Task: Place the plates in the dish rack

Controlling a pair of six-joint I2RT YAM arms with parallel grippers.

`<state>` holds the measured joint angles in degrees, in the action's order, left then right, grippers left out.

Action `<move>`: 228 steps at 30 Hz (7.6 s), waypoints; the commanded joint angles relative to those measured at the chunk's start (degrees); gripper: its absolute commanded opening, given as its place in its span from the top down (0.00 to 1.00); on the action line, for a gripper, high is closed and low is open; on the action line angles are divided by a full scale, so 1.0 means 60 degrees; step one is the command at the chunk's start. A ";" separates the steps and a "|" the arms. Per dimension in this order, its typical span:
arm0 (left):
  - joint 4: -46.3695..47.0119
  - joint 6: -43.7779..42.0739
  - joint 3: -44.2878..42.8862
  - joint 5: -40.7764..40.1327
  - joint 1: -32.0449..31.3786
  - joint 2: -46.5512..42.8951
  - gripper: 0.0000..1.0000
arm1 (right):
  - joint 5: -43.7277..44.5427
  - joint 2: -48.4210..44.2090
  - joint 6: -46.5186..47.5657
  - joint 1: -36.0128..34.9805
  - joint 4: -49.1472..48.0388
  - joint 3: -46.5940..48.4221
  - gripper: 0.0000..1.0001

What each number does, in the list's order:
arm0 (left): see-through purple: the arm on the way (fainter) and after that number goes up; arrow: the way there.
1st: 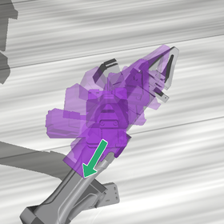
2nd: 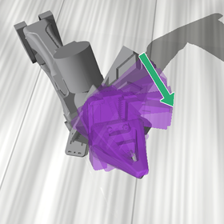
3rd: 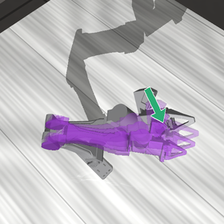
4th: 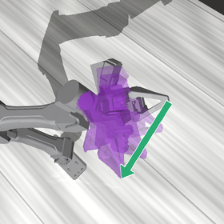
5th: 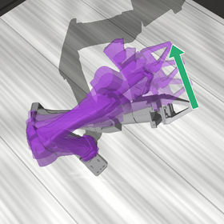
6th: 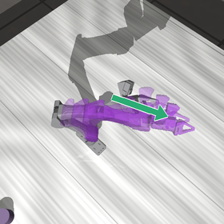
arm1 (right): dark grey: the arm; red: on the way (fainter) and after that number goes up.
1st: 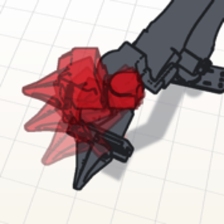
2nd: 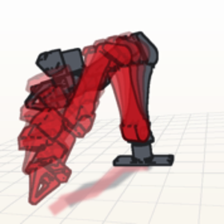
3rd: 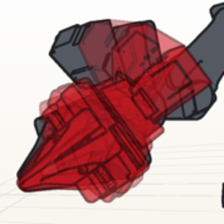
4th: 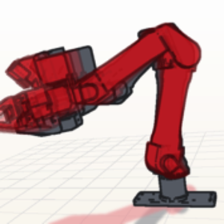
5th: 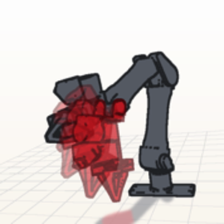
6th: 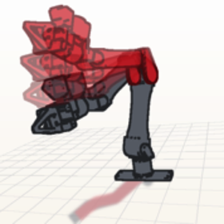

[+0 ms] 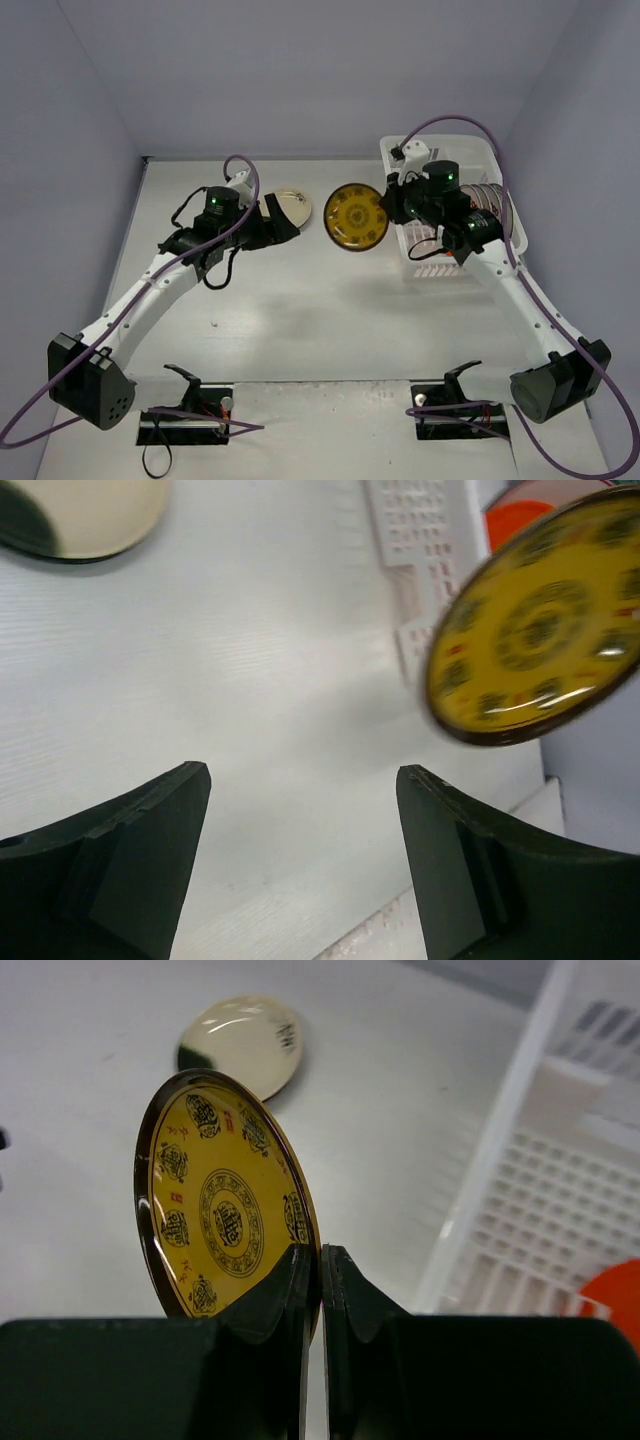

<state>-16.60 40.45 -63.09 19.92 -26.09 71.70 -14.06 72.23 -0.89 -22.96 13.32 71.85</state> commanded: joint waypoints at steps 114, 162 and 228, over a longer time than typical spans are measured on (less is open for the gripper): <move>-0.1597 0.0188 0.1462 -0.2660 0.0202 0.1849 0.51 | 0.1714 0.2375 -0.4231 -0.2851 -0.2601 -0.1766 0.42; -0.2653 -0.0266 0.2166 -0.3174 0.0217 -0.0275 0.55 | 0.3749 0.4621 -0.2976 -0.3600 -0.1534 0.0634 1.00; -0.3752 -0.1160 0.1301 -0.4155 0.0231 -0.0481 0.28 | 0.8673 0.3240 0.4309 0.0869 -0.1416 -0.0609 1.00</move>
<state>-39.11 34.52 -51.44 -3.38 -25.06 68.90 36.32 91.20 27.49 -16.38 5.74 68.12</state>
